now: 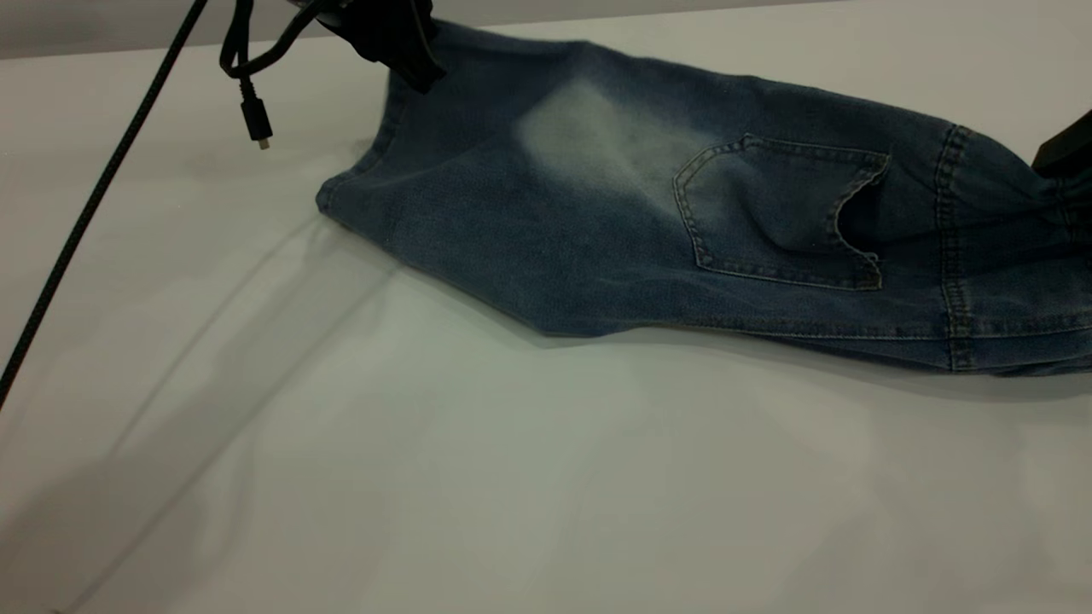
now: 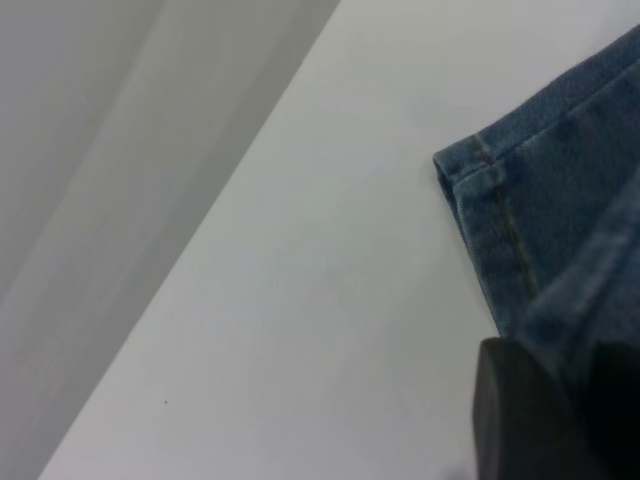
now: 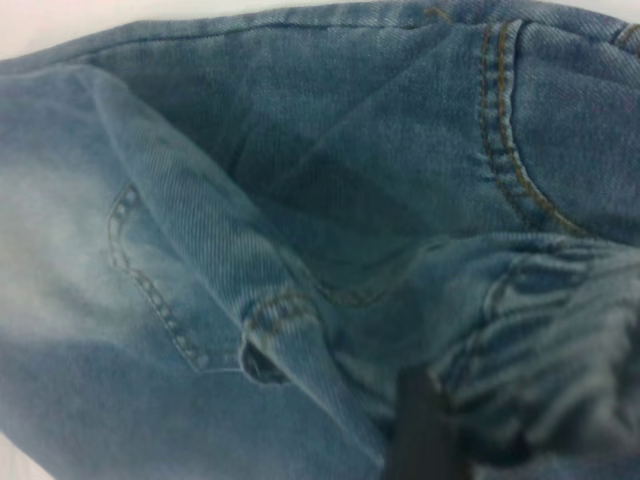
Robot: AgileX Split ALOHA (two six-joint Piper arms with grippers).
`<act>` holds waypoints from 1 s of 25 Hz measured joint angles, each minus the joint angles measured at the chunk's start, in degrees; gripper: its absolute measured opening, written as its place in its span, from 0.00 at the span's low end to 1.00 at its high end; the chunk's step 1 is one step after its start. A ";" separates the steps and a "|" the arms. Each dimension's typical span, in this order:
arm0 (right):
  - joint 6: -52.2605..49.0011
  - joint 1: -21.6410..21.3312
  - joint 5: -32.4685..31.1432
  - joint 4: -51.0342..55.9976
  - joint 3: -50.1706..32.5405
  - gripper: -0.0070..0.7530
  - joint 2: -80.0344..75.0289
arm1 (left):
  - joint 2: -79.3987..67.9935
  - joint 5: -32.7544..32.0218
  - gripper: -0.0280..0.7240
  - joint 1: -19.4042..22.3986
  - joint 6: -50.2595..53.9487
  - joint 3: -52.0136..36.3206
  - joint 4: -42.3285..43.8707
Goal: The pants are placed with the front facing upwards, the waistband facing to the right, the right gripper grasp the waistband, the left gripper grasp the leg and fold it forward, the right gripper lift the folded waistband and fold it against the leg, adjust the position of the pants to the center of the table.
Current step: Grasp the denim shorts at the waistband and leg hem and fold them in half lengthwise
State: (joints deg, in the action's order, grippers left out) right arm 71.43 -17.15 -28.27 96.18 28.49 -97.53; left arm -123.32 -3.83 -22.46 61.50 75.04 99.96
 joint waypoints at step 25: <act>-13.31 0.00 -2.46 -15.25 -0.66 0.65 4.10 | 3.18 3.44 0.51 0.00 3.75 0.00 0.00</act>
State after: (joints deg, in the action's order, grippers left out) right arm 58.12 -17.15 -30.73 80.93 27.83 -93.43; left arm -120.14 -0.39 -22.46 65.25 75.04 99.96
